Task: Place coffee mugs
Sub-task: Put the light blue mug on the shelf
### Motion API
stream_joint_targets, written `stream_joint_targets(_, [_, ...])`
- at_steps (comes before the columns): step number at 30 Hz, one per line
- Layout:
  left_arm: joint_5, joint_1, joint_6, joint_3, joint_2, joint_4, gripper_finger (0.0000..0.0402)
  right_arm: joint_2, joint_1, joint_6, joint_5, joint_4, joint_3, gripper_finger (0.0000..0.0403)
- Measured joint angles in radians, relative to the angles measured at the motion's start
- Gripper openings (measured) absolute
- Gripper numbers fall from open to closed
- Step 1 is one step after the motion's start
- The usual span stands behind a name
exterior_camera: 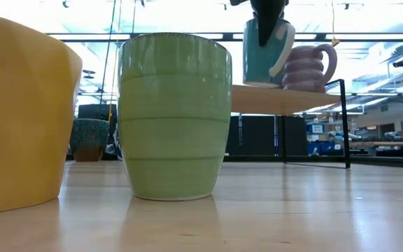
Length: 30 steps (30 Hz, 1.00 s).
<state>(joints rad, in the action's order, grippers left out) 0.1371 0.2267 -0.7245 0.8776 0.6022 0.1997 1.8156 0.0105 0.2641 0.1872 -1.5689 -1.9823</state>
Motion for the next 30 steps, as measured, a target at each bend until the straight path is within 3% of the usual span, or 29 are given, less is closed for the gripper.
stream_joint_targets(6, [0.000, 0.000, 0.003, 0.000, 0.000, 0.000, 0.0142, 0.000, 0.000, -0.005, -0.026, -0.002, 0.057, 0.0039])
stream_joint_targets(17, [0.000, 0.000, 0.004, 0.000, 0.000, 0.000, 0.0142, -0.002, 0.008, -0.002, 0.019, 0.001, 0.065, 0.0069])
stream_joint_targets(30, [0.000, 0.000, 0.005, 0.000, 0.000, 0.000, 0.0142, -0.002, 0.019, 0.005, 0.025, -0.003, 0.065, 0.0147])
